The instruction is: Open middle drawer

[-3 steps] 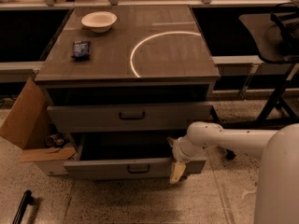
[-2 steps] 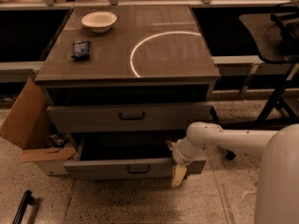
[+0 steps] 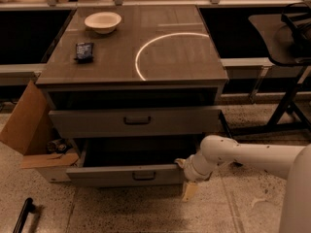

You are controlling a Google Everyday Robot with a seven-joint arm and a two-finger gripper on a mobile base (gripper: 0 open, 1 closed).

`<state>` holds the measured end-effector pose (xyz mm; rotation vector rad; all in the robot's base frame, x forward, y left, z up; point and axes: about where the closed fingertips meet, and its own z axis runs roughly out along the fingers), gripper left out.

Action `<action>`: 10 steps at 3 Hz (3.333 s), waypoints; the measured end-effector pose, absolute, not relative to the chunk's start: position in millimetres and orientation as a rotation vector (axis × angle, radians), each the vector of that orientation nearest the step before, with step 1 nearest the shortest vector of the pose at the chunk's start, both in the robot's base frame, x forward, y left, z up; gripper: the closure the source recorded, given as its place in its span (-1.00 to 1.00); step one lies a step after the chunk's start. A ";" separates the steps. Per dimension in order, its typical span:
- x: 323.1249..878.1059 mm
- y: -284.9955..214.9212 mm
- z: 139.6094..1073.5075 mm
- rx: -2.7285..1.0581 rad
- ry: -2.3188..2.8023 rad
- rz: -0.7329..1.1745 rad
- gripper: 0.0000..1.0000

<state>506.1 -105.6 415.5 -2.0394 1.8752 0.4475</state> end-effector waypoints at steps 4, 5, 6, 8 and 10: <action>493.0 -109.9 425.3 -2.028 1.886 0.468 1.00; 491.9 -109.0 423.9 -2.030 1.886 0.472 0.63; 490.8 -108.2 422.8 -2.032 1.885 0.476 0.16; 485.7 -133.8 456.7 -2.022 1.874 0.403 -0.92; 463.5 -200.4 531.7 -1.951 1.968 0.229 -1.00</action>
Offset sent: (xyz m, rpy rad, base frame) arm -0.0177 -0.0081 0.0016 0.0191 0.0084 -0.0135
